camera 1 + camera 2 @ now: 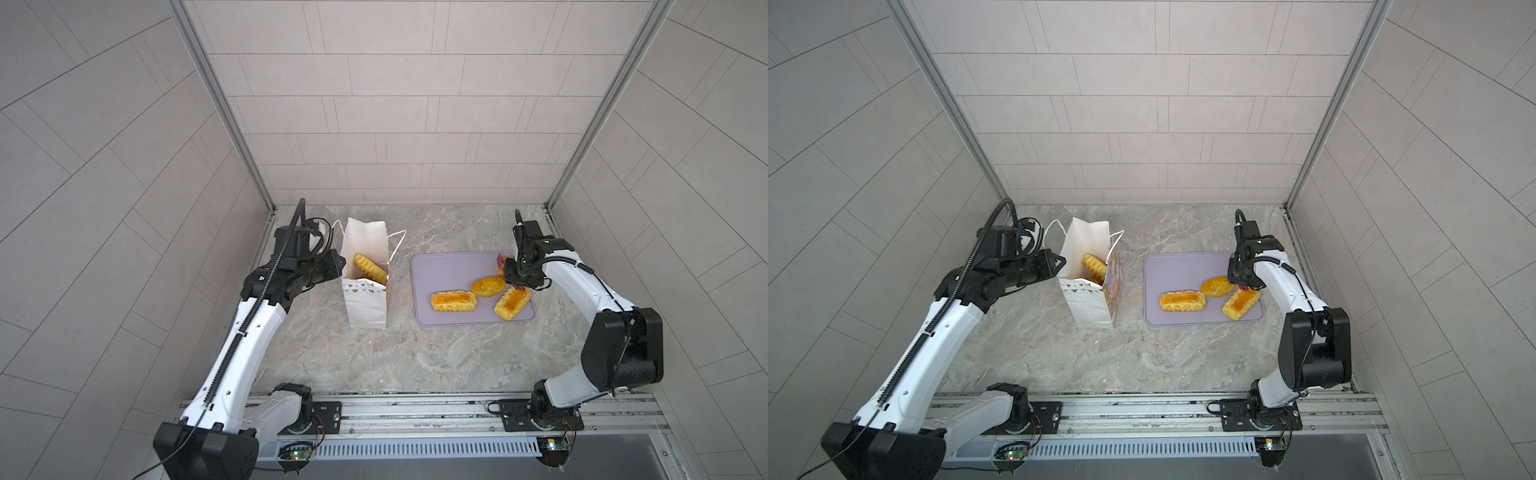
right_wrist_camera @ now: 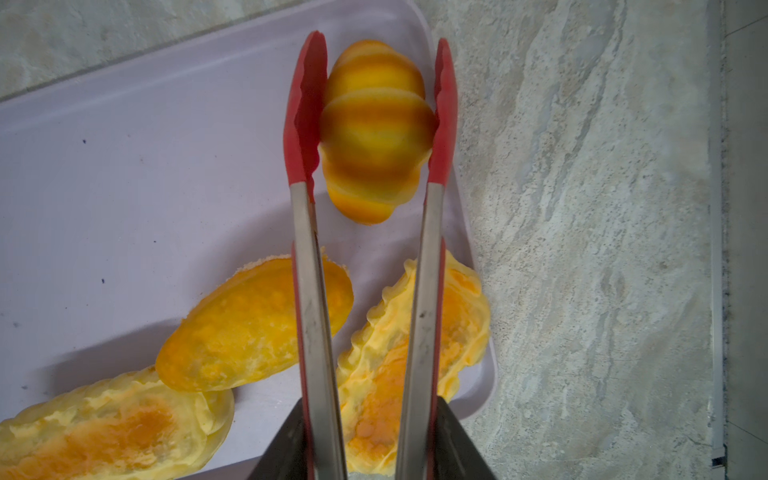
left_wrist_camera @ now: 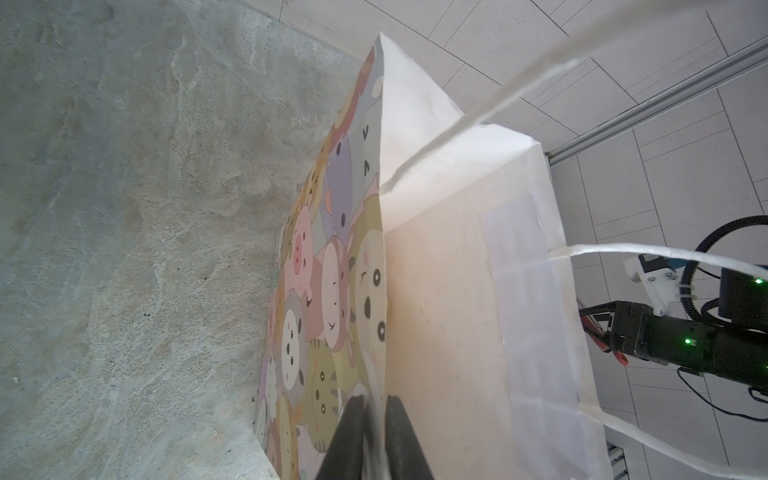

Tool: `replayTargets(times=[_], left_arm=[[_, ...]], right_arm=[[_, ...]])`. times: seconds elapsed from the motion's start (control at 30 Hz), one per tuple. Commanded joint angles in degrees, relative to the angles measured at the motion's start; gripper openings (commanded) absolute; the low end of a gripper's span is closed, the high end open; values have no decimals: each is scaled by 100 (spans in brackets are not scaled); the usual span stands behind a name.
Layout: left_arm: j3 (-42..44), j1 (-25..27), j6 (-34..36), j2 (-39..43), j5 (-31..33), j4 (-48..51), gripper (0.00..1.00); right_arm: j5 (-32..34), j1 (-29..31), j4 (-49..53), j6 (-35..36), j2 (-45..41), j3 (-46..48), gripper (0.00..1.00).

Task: Place the fake bread into the paper bag
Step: 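Lower the tongs and close them on the striped spiral bread, then lift the spiral bread with the tongs and carry it over the bag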

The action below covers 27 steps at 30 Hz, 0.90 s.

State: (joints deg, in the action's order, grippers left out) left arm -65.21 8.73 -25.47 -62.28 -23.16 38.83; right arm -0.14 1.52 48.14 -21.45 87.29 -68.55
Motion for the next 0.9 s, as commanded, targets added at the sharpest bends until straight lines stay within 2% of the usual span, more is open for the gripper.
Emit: replayTargets(times=[0.0, 0.6, 0.87], left_arm=[[48, -33, 33, 16, -13, -38, 14], [43, -30, 16, 9, -5, -25, 14], [33, -31, 24, 18, 4, 2, 14]], right_arm=[[14, -30, -33, -73, -55, -16, 40], [14, -29, -25, -48, -569, -334, 35], [-198, -30, -217, 0, -813, -308, 34]])
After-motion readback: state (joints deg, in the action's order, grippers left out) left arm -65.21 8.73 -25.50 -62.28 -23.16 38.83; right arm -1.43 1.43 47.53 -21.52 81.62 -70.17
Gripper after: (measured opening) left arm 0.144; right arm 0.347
